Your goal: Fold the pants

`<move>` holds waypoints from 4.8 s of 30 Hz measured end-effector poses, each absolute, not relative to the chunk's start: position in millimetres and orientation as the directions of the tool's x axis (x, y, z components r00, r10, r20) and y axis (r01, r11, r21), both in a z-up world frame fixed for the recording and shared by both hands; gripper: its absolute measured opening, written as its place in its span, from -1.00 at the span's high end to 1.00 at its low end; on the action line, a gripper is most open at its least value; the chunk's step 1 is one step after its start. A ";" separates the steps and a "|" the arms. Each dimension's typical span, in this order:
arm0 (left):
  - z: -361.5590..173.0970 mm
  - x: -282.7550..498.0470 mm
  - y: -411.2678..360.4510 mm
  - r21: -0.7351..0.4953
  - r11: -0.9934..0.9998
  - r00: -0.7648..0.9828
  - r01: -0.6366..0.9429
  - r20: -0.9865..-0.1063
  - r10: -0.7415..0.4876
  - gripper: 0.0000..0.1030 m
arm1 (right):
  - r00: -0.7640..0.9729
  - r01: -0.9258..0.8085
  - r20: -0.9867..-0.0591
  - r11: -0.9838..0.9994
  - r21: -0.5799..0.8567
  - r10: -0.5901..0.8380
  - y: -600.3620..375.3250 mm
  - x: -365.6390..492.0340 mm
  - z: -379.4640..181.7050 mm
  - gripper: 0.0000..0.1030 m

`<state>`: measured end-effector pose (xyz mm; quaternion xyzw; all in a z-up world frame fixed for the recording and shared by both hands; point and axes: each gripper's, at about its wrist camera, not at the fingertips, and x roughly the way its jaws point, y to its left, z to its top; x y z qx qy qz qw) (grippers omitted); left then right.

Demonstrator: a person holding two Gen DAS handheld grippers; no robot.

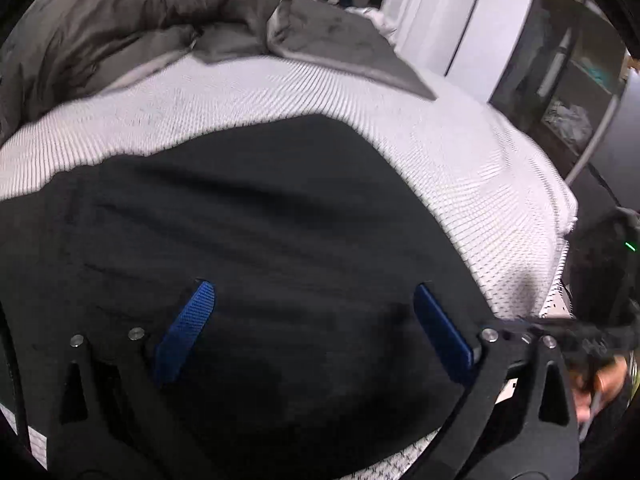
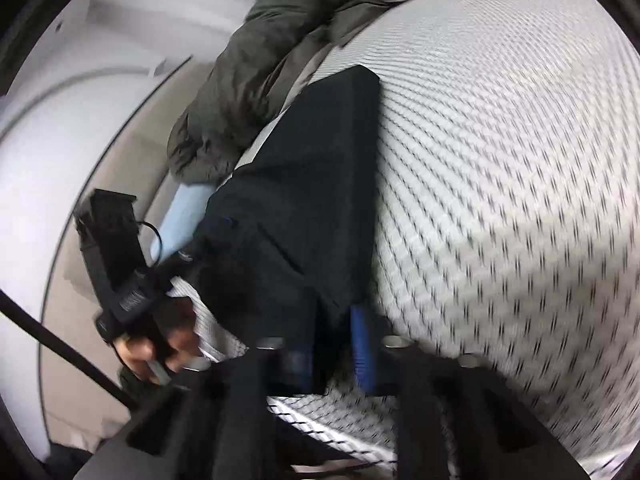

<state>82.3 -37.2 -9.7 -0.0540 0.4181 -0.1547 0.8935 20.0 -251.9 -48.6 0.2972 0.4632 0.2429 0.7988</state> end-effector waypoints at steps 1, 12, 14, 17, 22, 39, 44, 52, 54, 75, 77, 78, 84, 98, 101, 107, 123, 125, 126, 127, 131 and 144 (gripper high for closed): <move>-12.9 84.1 -37.3 -0.232 0.948 0.594 0.219 -0.739 -0.318 -0.93 | 0.454 -0.115 -0.600 0.711 0.694 0.659 -249.0 15.8 -46.6 0.80; -30.7 44.7 -87.1 -0.142 0.934 0.597 0.327 -0.736 -0.321 -0.94 | 0.496 -0.117 -0.668 0.804 0.582 0.556 -251.1 37.0 -21.2 0.39; -39.6 34.1 -103.9 -0.047 0.937 0.618 0.346 -0.739 -0.266 -0.98 | 0.455 -0.116 -0.682 0.797 0.593 0.573 -245.1 60.7 -27.1 0.39; -47.0 28.7 -109.9 -0.004 0.936 0.636 0.353 -0.733 -0.243 -0.97 | 0.447 -0.141 -0.719 0.836 0.531 0.532 -229.5 95.2 -27.8 0.40; -50.6 31.3 -100.2 -0.043 0.925 0.611 0.377 -0.740 -0.283 -0.97 | 0.444 -0.157 -0.754 0.871 0.466 0.483 -217.9 144.2 -29.2 0.63; -46.2 26.2 -75.7 -0.067 0.897 0.579 0.436 -0.742 -0.337 -0.97 | 0.416 -0.243 -0.777 0.881 0.405 0.472 -190.0 259.5 -25.4 0.47; -21.1 27.3 -34.0 -0.171 0.901 0.611 0.399 -0.683 -0.400 -0.96 | 0.371 -0.236 -0.740 0.828 0.509 0.561 -210.9 216.6 -24.3 0.04; -9.5 48.7 40.4 -0.248 0.950 0.687 0.187 -0.658 -0.307 -0.95 | 0.319 -0.321 -0.776 0.832 0.452 0.544 -213.3 149.7 -27.7 0.54; -6.3 53.4 39.8 -0.273 0.944 0.688 0.184 -0.651 -0.322 -0.95 | 0.362 -0.285 -0.728 0.813 0.507 0.581 -223.5 159.0 -17.8 0.44; -24.4 32.3 -10.6 -0.182 0.891 0.570 0.415 -0.711 -0.411 -0.94 | 0.391 -0.225 -0.781 0.873 0.432 0.487 -205.7 257.8 -25.2 0.08; -8.3 30.8 6.7 -0.216 0.892 0.606 0.397 -0.668 -0.432 -0.94 | 0.411 -0.230 -0.758 0.862 0.452 0.506 -219.8 238.1 -18.2 0.03; 2.0 28.1 21.1 -0.225 0.900 0.641 0.373 -0.639 -0.425 -0.94 | 0.416 -0.229 -0.752 0.860 0.457 0.511 -223.9 227.0 -13.8 -0.01; 14.9 36.0 101.9 -0.234 0.963 0.754 0.131 -0.607 -0.250 -0.95 | 0.405 -0.265 -0.689 0.798 0.541 0.601 -239.6 156.5 -7.3 -0.10; -26.0 76.9 162.6 -0.125 0.987 0.689 -0.097 -0.724 -0.024 -0.94 | 0.381 -0.297 -0.733 0.826 0.480 0.563 -224.9 53.6 -27.7 0.61; -22.4 74.3 157.7 -0.106 0.990 0.692 -0.088 -0.722 -0.016 -0.94 | 0.384 -0.314 -0.724 0.819 0.481 0.573 -228.4 50.3 -25.4 0.59; -22.0 67.2 164.6 -0.101 0.989 0.686 -0.111 -0.727 0.003 -0.94 | 0.486 -0.185 -0.647 0.793 0.581 0.587 -251.7 99.9 -19.8 0.06; -42.7 98.6 102.1 -0.098 0.995 0.607 0.032 -0.788 -0.097 0.75 | 0.563 -0.154 -0.697 0.885 0.440 0.445 -270.1 123.5 -12.8 0.81; -40.8 99.1 94.2 -0.064 0.998 0.609 0.028 -0.790 -0.068 0.74 | 0.548 -0.104 -0.712 0.880 0.463 0.439 -282.3 124.3 -20.2 0.68; -38.1 96.7 95.4 -0.079 0.997 0.610 0.023 -0.789 -0.076 0.74 | 0.546 -0.075 -0.712 0.872 0.484 0.442 -289.6 122.9 -21.0 0.62; -35.8 93.9 98.2 -0.092 0.996 0.609 0.011 -0.789 -0.080 0.74 | 0.559 -0.073 -0.701 0.868 0.492 0.444 -301.8 120.2 -15.8 0.59; -10.9 62.6 112.8 -0.142 0.988 0.685 -0.053 -0.726 -0.067 0.62 | 0.659 -0.131 -0.637 0.895 0.426 0.400 -309.3 89.3 20.3 0.40; -30.9 44.2 -7.9 0.009 0.927 0.666 0.375 -0.699 -0.263 0.10 | 0.519 -0.423 -0.774 0.896 0.136 0.362 -182.5 61.2 -14.1 0.03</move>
